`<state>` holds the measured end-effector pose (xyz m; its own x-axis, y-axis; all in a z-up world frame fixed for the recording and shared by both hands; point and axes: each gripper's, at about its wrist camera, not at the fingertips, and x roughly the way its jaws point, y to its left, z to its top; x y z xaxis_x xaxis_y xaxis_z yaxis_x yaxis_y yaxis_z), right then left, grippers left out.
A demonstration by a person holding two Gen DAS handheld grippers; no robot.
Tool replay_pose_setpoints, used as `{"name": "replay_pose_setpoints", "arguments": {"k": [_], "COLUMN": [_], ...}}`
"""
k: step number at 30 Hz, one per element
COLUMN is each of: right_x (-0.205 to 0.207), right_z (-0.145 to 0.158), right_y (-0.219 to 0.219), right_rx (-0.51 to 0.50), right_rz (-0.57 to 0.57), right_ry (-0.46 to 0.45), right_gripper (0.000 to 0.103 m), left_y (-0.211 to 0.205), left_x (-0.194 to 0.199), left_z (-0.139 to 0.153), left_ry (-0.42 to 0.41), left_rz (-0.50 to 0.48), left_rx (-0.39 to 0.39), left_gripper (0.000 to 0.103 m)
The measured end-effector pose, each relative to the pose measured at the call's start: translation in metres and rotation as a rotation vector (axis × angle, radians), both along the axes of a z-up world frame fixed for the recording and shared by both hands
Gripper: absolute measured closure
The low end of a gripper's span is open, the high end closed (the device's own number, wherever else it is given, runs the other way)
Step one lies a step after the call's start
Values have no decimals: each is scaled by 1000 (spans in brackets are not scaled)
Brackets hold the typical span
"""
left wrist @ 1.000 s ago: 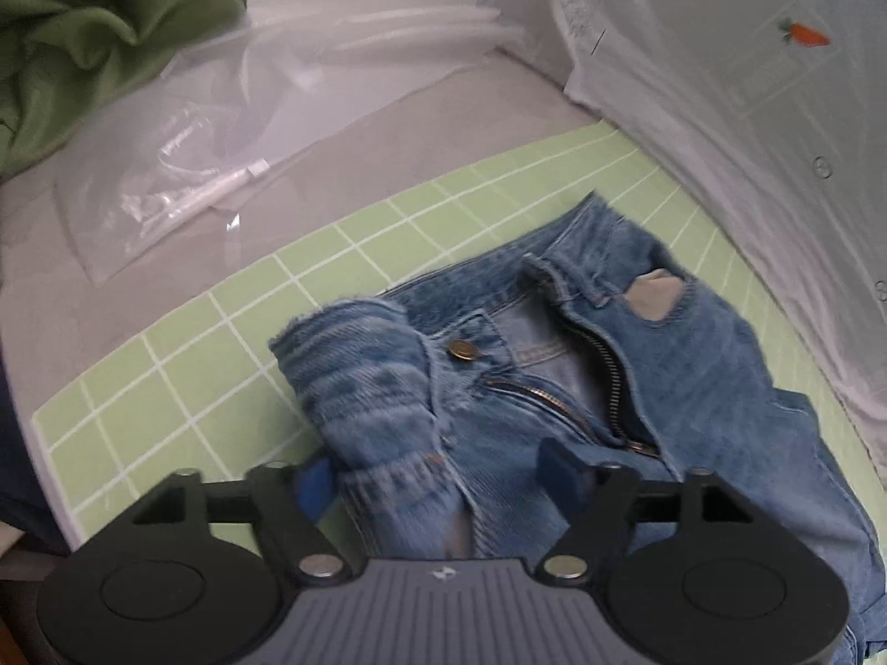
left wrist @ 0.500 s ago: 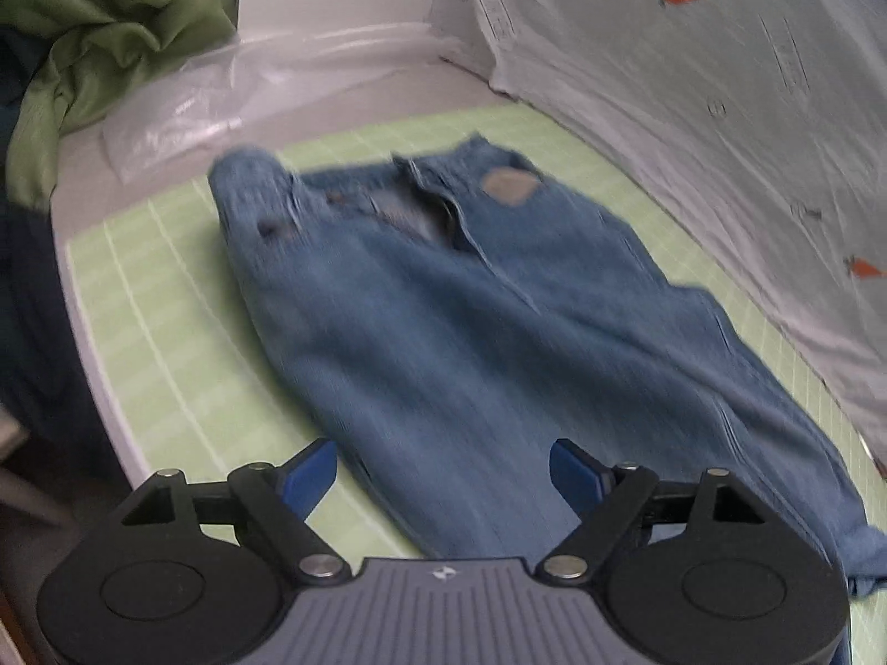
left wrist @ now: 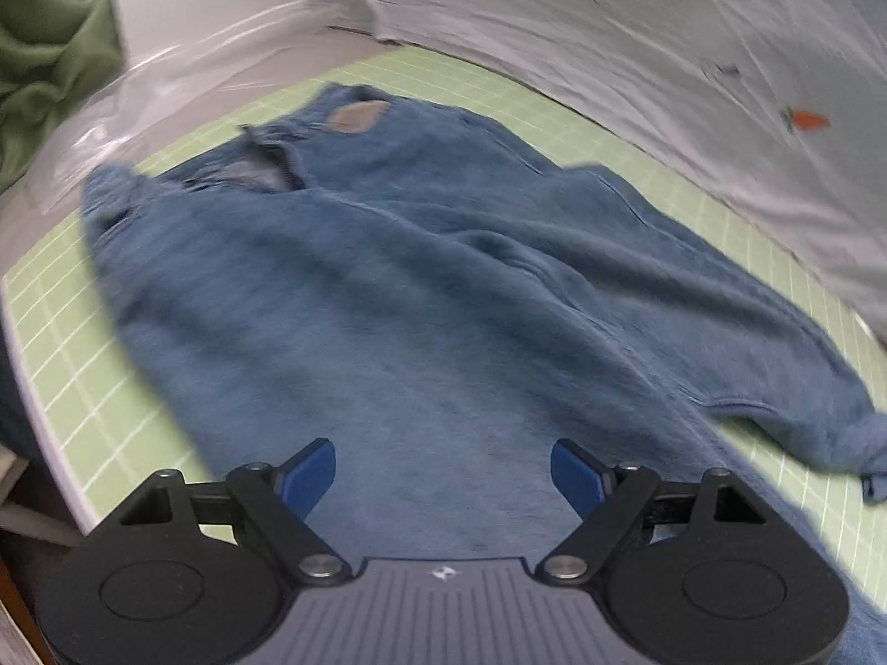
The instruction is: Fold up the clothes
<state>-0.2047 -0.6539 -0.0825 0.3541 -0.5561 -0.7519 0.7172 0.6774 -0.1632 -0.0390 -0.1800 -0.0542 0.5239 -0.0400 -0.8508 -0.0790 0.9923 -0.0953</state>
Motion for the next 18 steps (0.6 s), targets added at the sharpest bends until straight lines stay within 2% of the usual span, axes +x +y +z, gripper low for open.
{"name": "replay_pose_setpoints", "arguments": {"k": [1,3,4,7,11,14,18], "right_x": [2,8,14,40,98,144,202], "right_z": [1,4,5,5,3,5,3], "right_y": [-2,-6,-8,-11,-12,-20,-34], "right_rx": [-9,4,24,99,161,199,251], "right_rz": [-14,-24,-20,16,80,99,125], "right_ry": [-11,-62,-90,-168,-212,-273,-323], "right_gripper": [66,52,49,43,41,37,35], "left_y": [-8,-24,-31,-51,-68,-70,-70], "left_x": [4,13,17,32,51,63,73], "left_z": [-3,-8,-10,-21,-37,-50,-61], "left_ry": [7,20,26,54,111,141,173], "left_rz": [-16,-48,-64,-101,-116,-97,-44], "left_rx": [11,33,44,72,124,131,116], "left_gripper": [14,11,11,11,10,8,0]}}
